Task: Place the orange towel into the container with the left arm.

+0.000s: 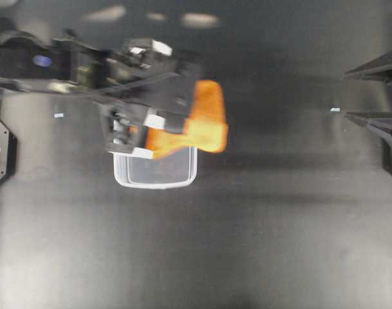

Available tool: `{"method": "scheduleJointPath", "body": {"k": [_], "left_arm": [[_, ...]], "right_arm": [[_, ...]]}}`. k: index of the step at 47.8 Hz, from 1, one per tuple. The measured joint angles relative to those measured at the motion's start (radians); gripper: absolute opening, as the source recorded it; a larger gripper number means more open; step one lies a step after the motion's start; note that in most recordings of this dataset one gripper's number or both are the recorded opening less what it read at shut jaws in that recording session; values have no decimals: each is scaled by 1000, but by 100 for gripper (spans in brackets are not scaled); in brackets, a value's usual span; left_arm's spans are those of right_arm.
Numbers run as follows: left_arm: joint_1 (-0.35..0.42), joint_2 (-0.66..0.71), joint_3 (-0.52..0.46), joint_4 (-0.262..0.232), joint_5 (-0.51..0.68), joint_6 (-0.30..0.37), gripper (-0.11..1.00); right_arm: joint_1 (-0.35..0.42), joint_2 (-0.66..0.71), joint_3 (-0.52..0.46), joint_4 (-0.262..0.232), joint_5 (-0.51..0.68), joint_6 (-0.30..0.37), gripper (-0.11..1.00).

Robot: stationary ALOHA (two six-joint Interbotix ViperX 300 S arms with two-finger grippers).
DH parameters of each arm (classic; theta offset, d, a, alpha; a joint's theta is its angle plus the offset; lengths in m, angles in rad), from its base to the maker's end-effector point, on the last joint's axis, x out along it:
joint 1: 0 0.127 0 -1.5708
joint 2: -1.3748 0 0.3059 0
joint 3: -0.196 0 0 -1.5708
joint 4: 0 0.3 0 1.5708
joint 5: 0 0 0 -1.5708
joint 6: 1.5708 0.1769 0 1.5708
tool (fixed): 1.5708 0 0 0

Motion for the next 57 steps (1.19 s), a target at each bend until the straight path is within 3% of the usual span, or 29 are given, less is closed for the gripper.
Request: {"method": "scheduleJointPath", "body": {"k": [12,51,54,57], "left_arm": [[6,-103,158,0,-91,2,6],[20,-67,213,0,-138,-17,7],[21,-69,219,0,-147,-20,13],[21,-69,224,0,-152,-21,30]], "right_arm": [[0,0,0,0,-12,0,77],[0,0,0,0,-14,0,77],[0,2,0,0,-12,0,77],[0,2,0,0,-12,2,77]]}}
